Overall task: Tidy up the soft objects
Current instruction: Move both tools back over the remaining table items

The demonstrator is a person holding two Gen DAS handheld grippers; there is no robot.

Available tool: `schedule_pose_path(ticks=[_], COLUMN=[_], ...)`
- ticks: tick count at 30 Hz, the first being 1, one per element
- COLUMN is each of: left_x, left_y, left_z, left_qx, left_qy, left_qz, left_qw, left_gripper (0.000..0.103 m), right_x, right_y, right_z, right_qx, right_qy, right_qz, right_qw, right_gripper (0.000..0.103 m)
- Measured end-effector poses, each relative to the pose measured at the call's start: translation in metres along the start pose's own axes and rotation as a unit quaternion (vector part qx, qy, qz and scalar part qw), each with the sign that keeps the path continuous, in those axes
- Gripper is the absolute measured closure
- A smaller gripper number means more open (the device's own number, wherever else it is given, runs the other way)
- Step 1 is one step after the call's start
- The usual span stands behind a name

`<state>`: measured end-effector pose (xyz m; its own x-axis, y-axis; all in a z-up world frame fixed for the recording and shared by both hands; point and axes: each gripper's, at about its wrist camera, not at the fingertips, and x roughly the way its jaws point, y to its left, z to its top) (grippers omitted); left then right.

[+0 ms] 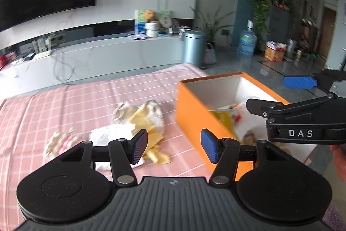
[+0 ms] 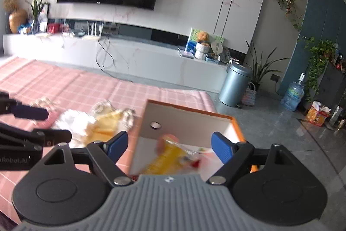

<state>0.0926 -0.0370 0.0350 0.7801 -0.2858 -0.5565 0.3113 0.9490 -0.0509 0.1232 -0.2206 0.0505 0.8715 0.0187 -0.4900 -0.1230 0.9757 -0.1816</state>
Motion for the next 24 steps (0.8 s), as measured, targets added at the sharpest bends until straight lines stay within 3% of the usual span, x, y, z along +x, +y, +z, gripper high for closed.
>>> schedule_pose_path(ticks=[8,16,24], left_x=[-0.013,-0.018,-0.004], left_y=[0.051,0.094,0.116], left_z=[-0.033,-0.072,-0.080], left_qx=[-0.085,-0.123,-0.133], left_qy=[-0.005,0.005,0.006], left_qz=[0.049,0.062,0.074], left_qw=[0.9951,0.9905,0.9883], left_gripper=[0.036,0.036,0.034], right_x=[0.001,0.027,0.063], right_y=[0.063,0.115,0.126], right_z=[-0.008,-0.026,-0.034], right_qx=[0.015,0.003,0.004], right_qy=[-0.034,0.008,0.049], right_qz=[0.055,0.075,0.092], right_qw=[0.998,0.997,0.995], right_gripper=[0.020,0.017,0.019])
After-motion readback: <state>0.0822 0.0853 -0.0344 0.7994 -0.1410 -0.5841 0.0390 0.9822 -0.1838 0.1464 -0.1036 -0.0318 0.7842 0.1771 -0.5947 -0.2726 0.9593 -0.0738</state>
